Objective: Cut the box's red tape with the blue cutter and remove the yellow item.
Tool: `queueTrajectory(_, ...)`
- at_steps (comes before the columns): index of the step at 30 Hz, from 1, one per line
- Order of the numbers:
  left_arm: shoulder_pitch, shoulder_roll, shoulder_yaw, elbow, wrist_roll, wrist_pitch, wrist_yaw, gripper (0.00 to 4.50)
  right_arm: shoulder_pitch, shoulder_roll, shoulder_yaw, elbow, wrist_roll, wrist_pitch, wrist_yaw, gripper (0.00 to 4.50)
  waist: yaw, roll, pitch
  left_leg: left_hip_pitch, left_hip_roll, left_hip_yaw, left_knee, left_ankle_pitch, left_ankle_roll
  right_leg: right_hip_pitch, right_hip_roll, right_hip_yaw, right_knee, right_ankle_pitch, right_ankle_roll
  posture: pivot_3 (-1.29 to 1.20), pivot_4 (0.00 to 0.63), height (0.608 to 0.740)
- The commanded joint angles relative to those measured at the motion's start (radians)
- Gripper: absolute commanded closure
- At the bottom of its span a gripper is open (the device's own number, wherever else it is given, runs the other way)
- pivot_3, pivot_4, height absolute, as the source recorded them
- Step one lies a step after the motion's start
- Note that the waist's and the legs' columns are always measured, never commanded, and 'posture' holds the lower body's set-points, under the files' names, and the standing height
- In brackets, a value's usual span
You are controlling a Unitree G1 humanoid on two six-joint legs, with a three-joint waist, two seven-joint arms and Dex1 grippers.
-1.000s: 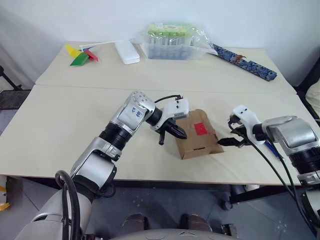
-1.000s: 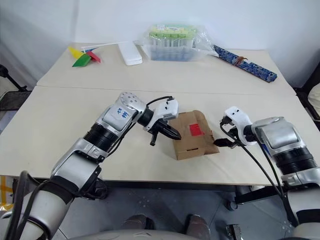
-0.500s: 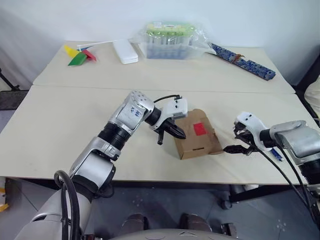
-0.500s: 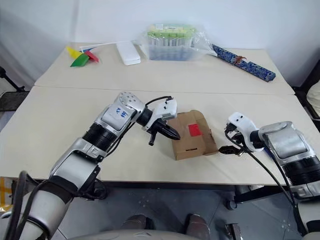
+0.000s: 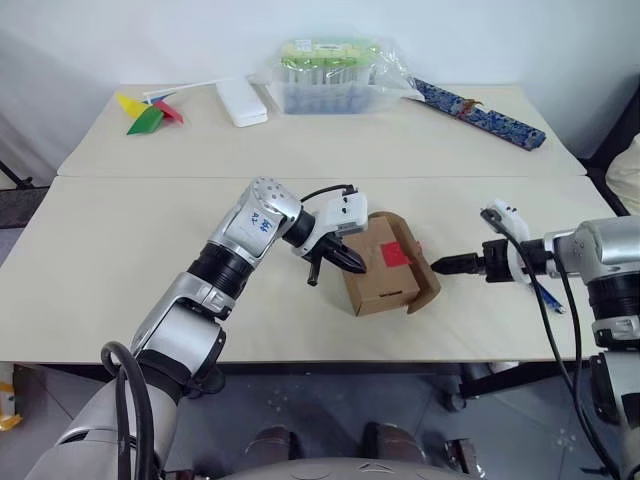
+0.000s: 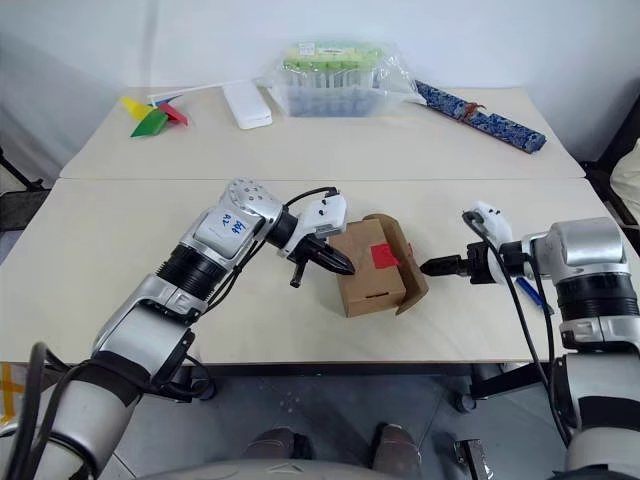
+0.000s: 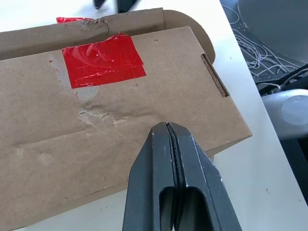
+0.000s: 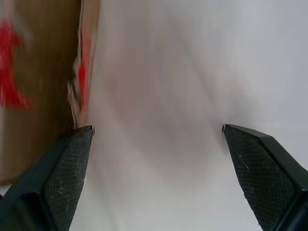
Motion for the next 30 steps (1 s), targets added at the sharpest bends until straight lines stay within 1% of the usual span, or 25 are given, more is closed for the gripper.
queueTrajectory(1,0.048,0.024,-0.053,0.042,0.072,0.028,0.029,4.50,-0.053,-0.018,-0.036,0.025,0.000,-0.035,0.001,0.03,0.000,0.000,0.000,0.000,0.000,0.000,0.000,0.000,0.000,0.000,0.000,0.000,0.000,0.000,0.000,0.00,0.150,0.740)
queueTrajectory(2,0.050,0.027,-0.052,0.033,0.071,0.034,0.030,4.50,-0.085,-0.021,-0.057,0.025,0.017,-0.019,0.004,0.03,-0.001,0.000,0.000,0.000,0.000,0.001,0.000,0.000,0.000,0.000,0.000,0.000,0.000,0.000,0.000,0.00,0.150,0.740)
queueTrajectory(4,0.056,0.032,-0.050,0.020,0.069,0.043,0.032,4.50,-0.111,-0.020,-0.043,-0.023,0.042,0.015,0.028,0.03,-0.002,0.002,0.001,-0.001,0.000,0.002,0.000,0.000,0.000,-0.002,0.000,0.001,0.000,0.000,0.000,0.00,0.150,0.740)
queueTrajectory(6,0.064,0.036,-0.052,0.004,0.068,0.050,0.032,4.50,-0.088,-0.017,0.017,-0.065,0.030,0.011,0.047,0.03,-0.003,0.001,0.001,-0.001,0.001,0.004,0.000,0.000,0.000,-0.003,0.000,0.001,0.001,0.000,0.000,0.00,0.150,0.740)
queueTrajectory(9,0.074,0.040,-0.052,-0.016,0.067,0.060,0.032,4.50,-0.062,-0.006,0.050,-0.069,0.018,-0.004,0.055,0.03,-0.001,0.001,0.001,-0.001,0.001,0.004,-0.001,0.000,0.000,-0.003,0.001,0.001,0.001,0.000,0.000,0.00,0.150,0.740)
queueTrajectory(15,0.077,0.045,-0.051,-0.040,0.063,0.082,0.039,4.50,-0.048,0.021,0.091,0.035,-0.003,-0.042,0.085,0.03,-0.001,0.001,0.001,-0.002,0.000,0.009,-0.001,0.000,0.000,-0.009,0.001,0.003,0.004,0.000,0.000,0.00,0.150,0.740)
queueTrajectory(19,0.080,0.056,-0.050,-0.050,0.063,0.090,0.035,4.50,-0.045,0.023,0.117,0.098,-0.005,-0.061,0.149,0.03,-0.003,0.001,0.001,-0.002,0.000,0.012,-0.001,0.000,0.000,-0.009,0.002,0.003,0.004,0.000,0.000,0.00,0.150,0.740)
queueTrajectory(23,0.087,0.063,-0.054,-0.069,0.061,0.107,0.031,4.50,-0.041,0.059,0.158,0.163,-0.007,-0.092,0.252,0.03,-0.006,0.001,0.001,-0.001,0.000,0.012,-0.001,0.001,-0.001,-0.009,0.003,0.003,0.004,0.000,0.000,0.00,0.150,0.740)
queueTrajectory(30,0.099,0.080,-0.062,-0.106,0.058,0.133,0.024,4.50,-0.087,0.127,0.182,0.258,-0.050,-0.151,0.330,0.03,-0.026,0.001,0.000,0.001,0.001,0.013,-0.002,0.001,-0.003,-0.009,0.004,0.003,0.007,0.000,0.000,0.00,0.150,0.740)
